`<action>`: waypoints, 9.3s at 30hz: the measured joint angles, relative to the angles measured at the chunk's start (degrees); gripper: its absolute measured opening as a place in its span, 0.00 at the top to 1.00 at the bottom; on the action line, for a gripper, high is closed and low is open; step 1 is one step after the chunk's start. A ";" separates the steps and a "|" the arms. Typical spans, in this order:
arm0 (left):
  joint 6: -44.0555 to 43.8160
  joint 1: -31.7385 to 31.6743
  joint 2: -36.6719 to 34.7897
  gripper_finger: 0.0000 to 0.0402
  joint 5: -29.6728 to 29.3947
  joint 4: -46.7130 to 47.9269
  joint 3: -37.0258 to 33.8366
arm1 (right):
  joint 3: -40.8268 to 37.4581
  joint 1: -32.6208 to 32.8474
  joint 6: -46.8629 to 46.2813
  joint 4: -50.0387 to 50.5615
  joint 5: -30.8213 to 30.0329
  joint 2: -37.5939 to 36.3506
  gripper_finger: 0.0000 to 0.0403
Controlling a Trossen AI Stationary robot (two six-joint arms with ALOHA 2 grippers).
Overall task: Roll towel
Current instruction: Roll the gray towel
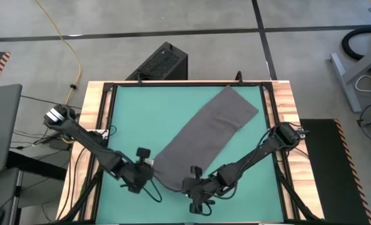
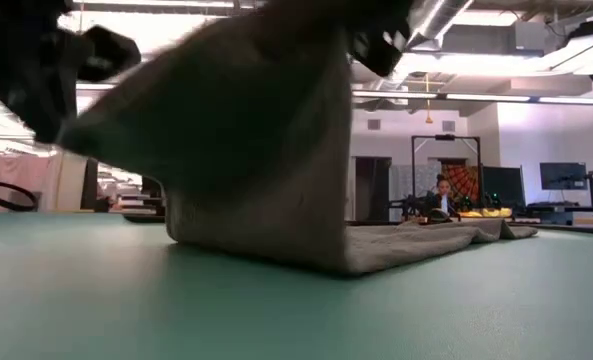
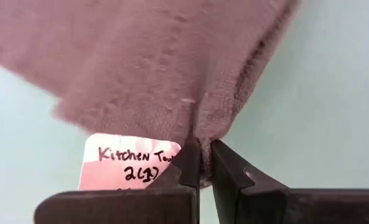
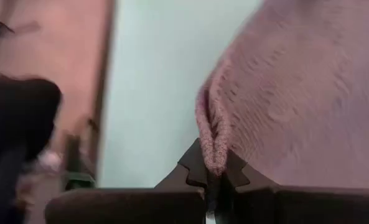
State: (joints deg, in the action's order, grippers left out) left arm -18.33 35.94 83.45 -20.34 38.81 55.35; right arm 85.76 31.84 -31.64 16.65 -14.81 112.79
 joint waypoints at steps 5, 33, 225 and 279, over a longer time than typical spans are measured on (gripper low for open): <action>-1.32 0.02 -4.31 1.00 1.07 2.00 0.14 | 0.02 -0.15 0.04 -4.41 -0.06 0.64 0.95; -10.54 3.93 -5.47 1.00 9.99 10.48 0.27 | 0.02 -4.90 5.95 0.53 18.11 -3.20 0.56; 10.97 -5.57 1.04 1.00 10.65 -71.66 -29.96 | -20.47 -46.00 -1.97 -15.09 -8.45 1.24 0.96; 10.53 -6.64 1.02 1.00 12.59 -69.23 -29.96 | 6.58 -56.48 0.30 42.68 -4.31 3.65 0.96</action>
State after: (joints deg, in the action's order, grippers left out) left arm -7.79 29.30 84.47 -7.75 -30.41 25.39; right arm 92.34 -24.64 -31.33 59.33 -19.12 116.44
